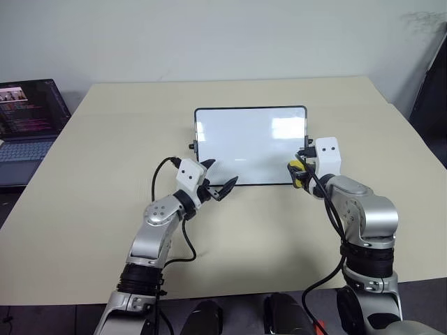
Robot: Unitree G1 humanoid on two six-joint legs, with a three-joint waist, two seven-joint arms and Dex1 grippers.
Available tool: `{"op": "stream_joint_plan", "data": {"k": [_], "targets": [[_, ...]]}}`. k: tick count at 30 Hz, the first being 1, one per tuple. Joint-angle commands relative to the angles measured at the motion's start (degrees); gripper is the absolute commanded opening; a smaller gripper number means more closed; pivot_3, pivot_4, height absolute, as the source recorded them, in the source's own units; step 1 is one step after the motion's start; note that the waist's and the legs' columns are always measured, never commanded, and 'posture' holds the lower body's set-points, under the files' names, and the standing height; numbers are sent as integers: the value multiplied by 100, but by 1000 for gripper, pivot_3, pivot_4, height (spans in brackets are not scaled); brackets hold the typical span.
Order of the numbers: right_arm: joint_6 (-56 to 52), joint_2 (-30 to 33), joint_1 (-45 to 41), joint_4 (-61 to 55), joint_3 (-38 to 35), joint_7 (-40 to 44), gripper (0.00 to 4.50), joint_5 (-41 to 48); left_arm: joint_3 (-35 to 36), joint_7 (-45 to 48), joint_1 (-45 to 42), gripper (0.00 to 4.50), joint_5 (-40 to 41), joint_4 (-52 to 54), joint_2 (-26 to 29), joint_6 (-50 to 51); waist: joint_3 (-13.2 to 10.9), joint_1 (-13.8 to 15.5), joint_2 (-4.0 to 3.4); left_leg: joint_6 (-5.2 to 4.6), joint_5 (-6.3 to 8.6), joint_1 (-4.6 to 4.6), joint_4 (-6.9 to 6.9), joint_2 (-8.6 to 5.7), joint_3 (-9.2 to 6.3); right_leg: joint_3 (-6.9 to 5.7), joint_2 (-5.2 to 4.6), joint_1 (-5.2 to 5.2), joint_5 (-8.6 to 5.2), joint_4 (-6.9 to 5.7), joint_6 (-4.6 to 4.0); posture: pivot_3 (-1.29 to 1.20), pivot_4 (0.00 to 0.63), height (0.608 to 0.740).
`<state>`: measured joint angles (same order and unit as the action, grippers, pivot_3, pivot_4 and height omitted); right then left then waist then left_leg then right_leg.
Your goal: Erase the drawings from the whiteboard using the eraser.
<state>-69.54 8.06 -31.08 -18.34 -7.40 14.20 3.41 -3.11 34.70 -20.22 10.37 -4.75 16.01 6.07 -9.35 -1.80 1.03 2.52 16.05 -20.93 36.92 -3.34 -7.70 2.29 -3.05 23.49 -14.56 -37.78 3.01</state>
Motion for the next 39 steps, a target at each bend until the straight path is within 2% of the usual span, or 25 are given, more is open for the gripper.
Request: {"op": "stream_joint_plan", "data": {"k": [1, 10, 20, 27, 39], "targets": [[50, 226, -106, -255, -176, -87, 1333, 72, -44, 272, -193, 4500, 197, 172, 19, 39, 0, 3, 0, 0, 0, -1, 0, 0, 0, -1, 0, 0, 0, 0, 0, 0, 150, 740], [-336, 719, -155, -233, -734, -199, 1333, 255, -59, 1594, -533, 4500, 1204, 681, 318, 732, 0, -4, 0, -1, 1, -2, 0, 0, 2, -1, 3, -1, -1, 1, 1, 0, 150, 740], [-691, 1034, -17, -123, -1083, -372, 1333, 317, -173, 2999, -749, 4500, 2004, 926, 1006, 1683, -2, -18, -3, -3, 1, -1, -1, 1, 5, 1, 15, -2, -2, 1, 2, 0, 150, 740], [-823, 1171, 190, -72, -1220, -291, 1333, 419, -460, 3714, -697, 4500, 1855, 838, 1474, 1696, -4, -10, -6, -5, 1, -2, -2, -1, 5, 2, 14, -2, -4, 3, 4, 0, 150, 740], [-452, 1517, 601, 105, -850, 36, 1333, 632, -550, 3844, -609, 4500, 1808, 891, 1461, 1699, -5, -14, -6, -7, 3, -1, -2, 1, 6, 3, 13, -4, -5, 3, 5, 0, 150, 740]]}}
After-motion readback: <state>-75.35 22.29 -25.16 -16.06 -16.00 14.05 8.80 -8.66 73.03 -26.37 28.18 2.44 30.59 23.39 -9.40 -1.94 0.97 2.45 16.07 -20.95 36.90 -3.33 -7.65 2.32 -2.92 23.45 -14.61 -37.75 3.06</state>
